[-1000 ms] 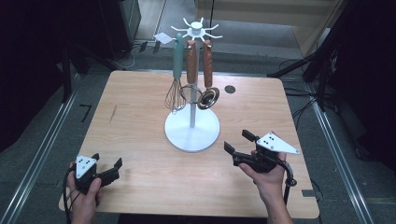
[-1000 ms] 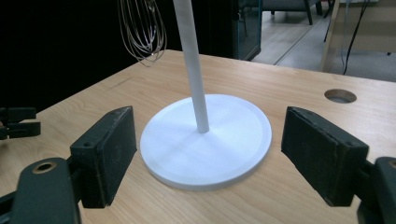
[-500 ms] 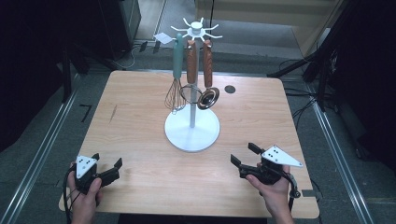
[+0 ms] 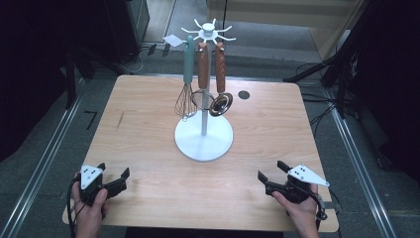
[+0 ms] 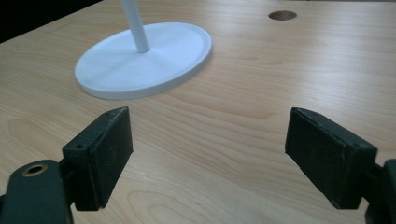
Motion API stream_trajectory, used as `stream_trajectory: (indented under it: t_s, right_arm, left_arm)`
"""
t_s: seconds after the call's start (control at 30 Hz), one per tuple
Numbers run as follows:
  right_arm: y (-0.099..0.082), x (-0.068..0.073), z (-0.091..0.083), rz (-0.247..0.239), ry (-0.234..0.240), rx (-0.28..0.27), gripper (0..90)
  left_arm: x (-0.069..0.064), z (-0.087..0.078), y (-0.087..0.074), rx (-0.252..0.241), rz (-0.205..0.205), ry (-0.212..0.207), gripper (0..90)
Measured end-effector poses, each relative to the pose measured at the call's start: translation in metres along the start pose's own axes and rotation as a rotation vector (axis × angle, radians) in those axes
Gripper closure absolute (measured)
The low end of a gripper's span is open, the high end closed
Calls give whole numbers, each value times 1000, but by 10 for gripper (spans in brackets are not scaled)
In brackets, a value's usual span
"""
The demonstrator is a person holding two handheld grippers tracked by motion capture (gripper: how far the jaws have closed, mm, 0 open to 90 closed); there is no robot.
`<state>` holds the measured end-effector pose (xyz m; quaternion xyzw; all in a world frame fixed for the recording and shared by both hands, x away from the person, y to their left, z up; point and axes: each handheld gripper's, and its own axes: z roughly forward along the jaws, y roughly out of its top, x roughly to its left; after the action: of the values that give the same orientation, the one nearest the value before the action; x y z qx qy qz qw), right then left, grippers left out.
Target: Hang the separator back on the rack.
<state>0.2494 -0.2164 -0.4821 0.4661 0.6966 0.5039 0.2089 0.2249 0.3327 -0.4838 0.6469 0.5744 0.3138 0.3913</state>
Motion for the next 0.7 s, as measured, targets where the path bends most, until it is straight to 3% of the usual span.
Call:
stream_trajectory:
  t_s: [0.7]
  right_arm:
    - [-21,-51,-40,64,-125,-13,156]
  left_arm:
    - [0,0,0,-3,-1,4,135]
